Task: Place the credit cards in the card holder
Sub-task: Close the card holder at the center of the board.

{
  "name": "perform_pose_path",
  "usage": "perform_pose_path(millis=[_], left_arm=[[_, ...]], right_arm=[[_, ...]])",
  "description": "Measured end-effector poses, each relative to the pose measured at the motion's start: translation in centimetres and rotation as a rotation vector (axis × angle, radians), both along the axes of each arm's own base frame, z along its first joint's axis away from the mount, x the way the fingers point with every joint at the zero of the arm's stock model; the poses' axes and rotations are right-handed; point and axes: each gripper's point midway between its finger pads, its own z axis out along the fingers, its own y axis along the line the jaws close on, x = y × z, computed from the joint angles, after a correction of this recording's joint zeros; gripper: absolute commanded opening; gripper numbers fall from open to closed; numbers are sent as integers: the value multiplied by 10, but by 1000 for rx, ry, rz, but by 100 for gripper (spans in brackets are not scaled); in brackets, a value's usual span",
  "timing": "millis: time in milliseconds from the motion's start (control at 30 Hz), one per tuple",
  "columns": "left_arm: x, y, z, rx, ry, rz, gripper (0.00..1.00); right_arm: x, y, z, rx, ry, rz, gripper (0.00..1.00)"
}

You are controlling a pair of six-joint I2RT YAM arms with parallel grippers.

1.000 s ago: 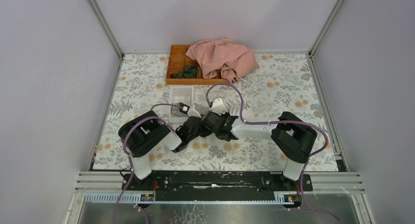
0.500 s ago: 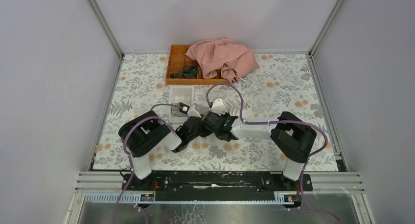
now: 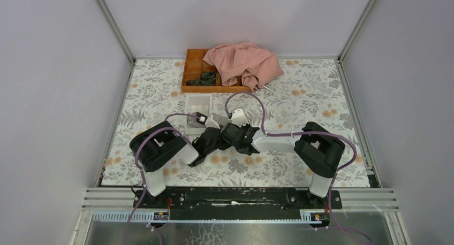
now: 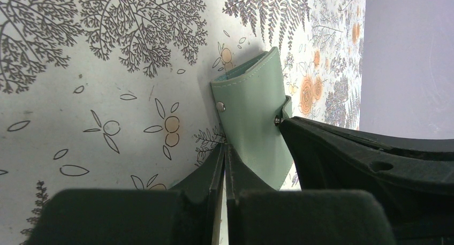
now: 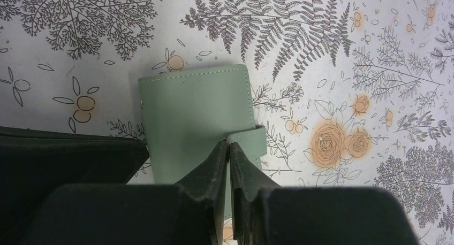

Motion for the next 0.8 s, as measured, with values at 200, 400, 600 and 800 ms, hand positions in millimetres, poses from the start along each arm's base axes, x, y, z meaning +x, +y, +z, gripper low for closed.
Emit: perform_pose_path(millis=[200,400,600,800], left_arm=[[0,0,-1,2,2,-1,7],[0,-1,-1,4,3,-2,7],[-1,-3,0,5,4,-8,7],[-1,-3,0,5,4,-8,7]], right_arm=[[-1,0,0,-8,-6,2,11],[-1,1,0,-11,-11,5,11],[0,2,2,-9,-14,5,11],[0,2,2,-8,-14,5,11]])
